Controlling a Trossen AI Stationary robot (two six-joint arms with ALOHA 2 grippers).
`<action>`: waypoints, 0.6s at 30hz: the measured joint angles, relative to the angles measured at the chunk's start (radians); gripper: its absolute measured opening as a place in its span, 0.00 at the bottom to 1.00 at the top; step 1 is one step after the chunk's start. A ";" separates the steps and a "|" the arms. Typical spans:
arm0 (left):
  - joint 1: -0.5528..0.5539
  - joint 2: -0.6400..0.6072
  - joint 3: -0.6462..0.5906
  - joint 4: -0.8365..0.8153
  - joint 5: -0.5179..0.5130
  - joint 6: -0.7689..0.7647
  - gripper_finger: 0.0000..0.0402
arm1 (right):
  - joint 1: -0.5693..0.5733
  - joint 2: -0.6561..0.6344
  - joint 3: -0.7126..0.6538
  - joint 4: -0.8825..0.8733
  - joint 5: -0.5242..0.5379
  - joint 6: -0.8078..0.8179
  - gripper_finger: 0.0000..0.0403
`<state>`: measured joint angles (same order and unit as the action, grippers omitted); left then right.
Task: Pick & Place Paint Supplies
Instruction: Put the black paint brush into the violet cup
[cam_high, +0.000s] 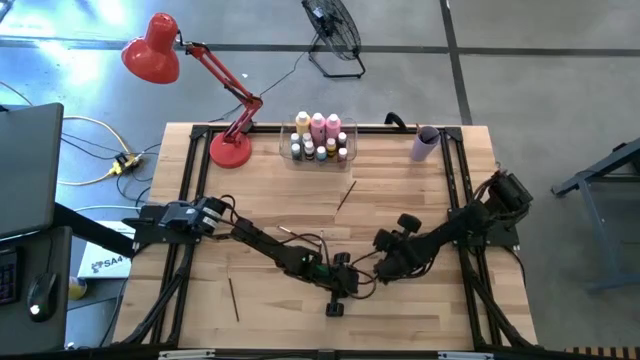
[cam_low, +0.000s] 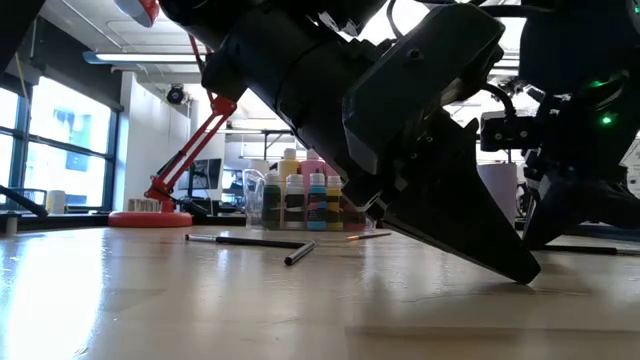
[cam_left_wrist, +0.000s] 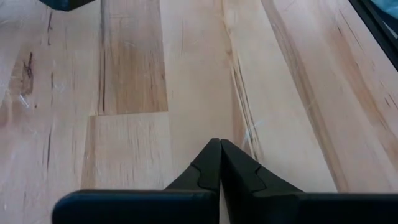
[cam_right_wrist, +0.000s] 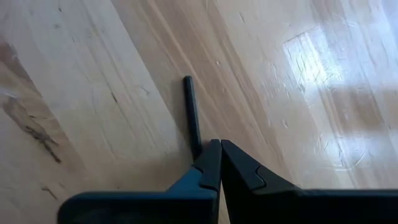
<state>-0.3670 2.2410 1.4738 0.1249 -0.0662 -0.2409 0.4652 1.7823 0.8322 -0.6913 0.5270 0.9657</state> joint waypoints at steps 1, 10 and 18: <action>0.000 0.000 0.000 0.000 0.000 0.000 0.01 | -0.001 -0.006 0.000 0.002 -0.011 -0.003 0.00; -0.025 0.000 0.000 0.076 -0.052 0.088 0.01 | -0.019 -0.064 -0.005 0.014 -0.076 -0.059 0.00; -0.102 -0.052 0.001 0.106 -0.300 0.336 0.00 | -0.053 -0.069 -0.025 0.043 -0.113 -0.106 0.00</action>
<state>-0.4694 2.1887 1.4746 0.2310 -0.3661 0.0949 0.4117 1.7130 0.8072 -0.6488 0.4137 0.8593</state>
